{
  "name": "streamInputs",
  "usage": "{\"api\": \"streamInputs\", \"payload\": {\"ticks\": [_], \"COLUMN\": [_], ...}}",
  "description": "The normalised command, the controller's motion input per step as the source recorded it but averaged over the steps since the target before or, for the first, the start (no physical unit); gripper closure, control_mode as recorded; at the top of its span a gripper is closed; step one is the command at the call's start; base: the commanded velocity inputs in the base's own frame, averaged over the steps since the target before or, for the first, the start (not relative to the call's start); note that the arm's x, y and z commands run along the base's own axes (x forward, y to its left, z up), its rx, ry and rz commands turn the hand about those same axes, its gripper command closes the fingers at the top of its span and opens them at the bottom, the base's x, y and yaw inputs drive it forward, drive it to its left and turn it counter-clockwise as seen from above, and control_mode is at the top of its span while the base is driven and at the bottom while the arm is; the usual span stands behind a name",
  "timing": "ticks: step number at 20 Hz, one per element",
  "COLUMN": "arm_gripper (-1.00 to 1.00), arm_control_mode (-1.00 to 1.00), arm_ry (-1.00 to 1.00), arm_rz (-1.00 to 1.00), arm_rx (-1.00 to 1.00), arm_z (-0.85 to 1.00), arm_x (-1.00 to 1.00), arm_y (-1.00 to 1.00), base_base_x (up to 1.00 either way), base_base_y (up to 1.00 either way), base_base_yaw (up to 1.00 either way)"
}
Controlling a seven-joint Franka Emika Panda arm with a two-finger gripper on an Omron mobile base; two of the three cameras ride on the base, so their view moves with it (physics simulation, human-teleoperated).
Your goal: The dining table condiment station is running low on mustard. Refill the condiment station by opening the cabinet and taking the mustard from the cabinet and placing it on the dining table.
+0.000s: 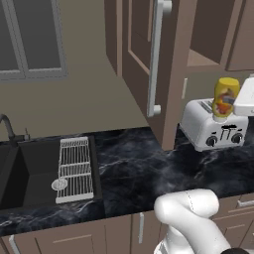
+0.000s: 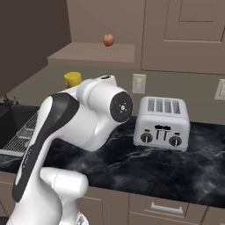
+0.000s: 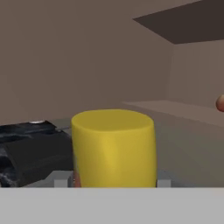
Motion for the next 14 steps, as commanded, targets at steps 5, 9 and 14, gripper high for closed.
{"api": "streamInputs", "payload": {"ticks": [5,9,14], "arm_gripper": [1.00,1.00,1.00], "arm_control_mode": [1.00,1.00,1.00], "arm_ry": [0.00,0.00,0.00], "arm_rz": [0.00,0.00,0.00], "arm_rx": [0.00,0.00,0.00], "arm_z": [0.00,0.00,0.00], "arm_x": [0.00,0.00,0.00], "arm_y": [0.00,0.00,0.00], "base_base_x": [-0.03,-0.55,-0.83], "base_base_y": [0.00,0.00,0.00], "base_base_yaw": [0.03,0.25,0.42]}}
